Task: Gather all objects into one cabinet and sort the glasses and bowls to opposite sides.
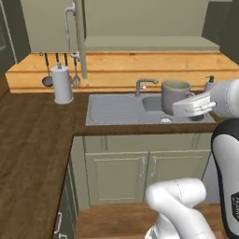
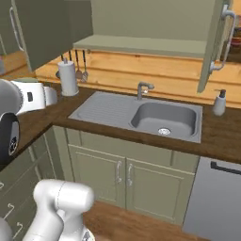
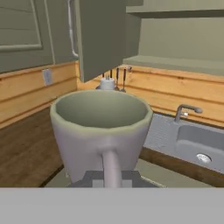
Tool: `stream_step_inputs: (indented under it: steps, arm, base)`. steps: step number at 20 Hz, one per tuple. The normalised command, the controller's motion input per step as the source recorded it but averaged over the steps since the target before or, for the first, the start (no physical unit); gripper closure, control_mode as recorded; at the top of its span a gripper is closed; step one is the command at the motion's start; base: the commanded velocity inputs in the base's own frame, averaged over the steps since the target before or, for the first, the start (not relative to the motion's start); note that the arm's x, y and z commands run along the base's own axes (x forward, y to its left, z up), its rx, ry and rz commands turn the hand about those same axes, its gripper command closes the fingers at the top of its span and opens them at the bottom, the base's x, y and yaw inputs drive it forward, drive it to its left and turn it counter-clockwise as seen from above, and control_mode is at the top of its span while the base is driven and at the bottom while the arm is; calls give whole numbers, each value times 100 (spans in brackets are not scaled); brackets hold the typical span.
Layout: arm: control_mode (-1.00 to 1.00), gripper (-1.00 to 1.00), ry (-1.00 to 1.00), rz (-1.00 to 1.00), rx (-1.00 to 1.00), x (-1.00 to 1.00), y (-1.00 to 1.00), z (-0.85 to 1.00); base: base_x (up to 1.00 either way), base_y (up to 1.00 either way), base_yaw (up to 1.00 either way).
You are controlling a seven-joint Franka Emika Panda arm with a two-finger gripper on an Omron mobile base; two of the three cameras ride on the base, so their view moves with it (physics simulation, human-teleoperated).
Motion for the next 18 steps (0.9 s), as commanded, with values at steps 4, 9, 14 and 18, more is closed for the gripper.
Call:
stream_step_inputs:
  steps: [4,9,14,18]
  arm:
    - [100,100,0,0,0,0,0,0]
    - [100,100,0,0,0,0,0,0]
    - [100,100,0,0,0,0,0,0]
    - [100,100,0,0,0,0,0,0]
  base:
    - [-93,0,61]
    - [-100,-14,41]
    - [-100,-1,52]
    - [-87,0,69]
